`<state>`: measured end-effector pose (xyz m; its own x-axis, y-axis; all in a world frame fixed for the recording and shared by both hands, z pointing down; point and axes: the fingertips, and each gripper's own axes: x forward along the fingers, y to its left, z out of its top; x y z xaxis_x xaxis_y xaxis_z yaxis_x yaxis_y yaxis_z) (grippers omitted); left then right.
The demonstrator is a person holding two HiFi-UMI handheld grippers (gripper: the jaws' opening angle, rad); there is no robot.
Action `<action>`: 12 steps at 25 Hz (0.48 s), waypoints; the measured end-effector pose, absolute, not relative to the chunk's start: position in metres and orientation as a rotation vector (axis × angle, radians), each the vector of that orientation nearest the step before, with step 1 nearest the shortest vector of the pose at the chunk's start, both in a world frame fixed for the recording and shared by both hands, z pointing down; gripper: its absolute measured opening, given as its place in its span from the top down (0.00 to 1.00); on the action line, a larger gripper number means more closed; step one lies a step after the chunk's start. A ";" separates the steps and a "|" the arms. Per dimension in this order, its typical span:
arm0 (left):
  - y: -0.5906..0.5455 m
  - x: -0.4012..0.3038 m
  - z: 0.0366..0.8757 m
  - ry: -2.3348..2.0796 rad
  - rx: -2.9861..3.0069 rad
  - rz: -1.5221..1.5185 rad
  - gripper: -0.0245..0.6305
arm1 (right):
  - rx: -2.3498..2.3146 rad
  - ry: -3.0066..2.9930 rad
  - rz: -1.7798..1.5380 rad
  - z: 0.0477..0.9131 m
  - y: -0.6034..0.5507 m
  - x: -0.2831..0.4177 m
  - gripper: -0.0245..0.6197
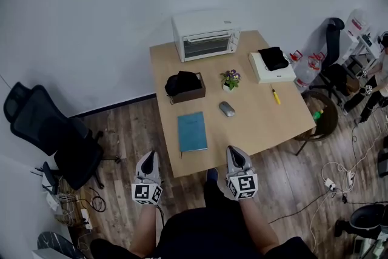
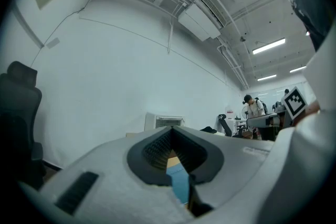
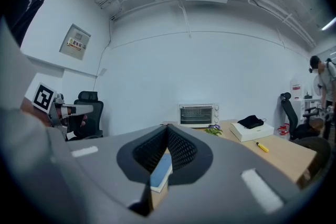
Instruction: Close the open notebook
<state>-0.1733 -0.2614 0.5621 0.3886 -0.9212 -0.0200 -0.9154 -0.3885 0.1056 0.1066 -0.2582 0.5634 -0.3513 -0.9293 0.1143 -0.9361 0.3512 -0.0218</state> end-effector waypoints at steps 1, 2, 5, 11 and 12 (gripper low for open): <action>-0.263 -0.174 0.563 -1.690 2.539 -0.130 0.97 | 1.744 -2.510 0.129 0.563 -0.258 0.108 0.95; -0.264 -0.176 0.563 -1.691 2.527 -0.138 0.97 | 1.747 -2.507 0.128 0.563 -0.258 0.110 0.95; -0.266 -0.177 0.563 -1.692 2.518 -0.143 0.97 | 1.752 -2.507 0.124 0.562 -0.258 0.112 0.95; -0.267 -0.173 0.564 -1.678 2.537 -0.130 0.97 | 1.755 -2.499 0.127 0.564 -0.258 0.114 0.95; -0.267 -0.172 0.564 -1.674 2.536 -0.133 0.97 | 1.758 -2.496 0.130 0.564 -0.258 0.115 0.95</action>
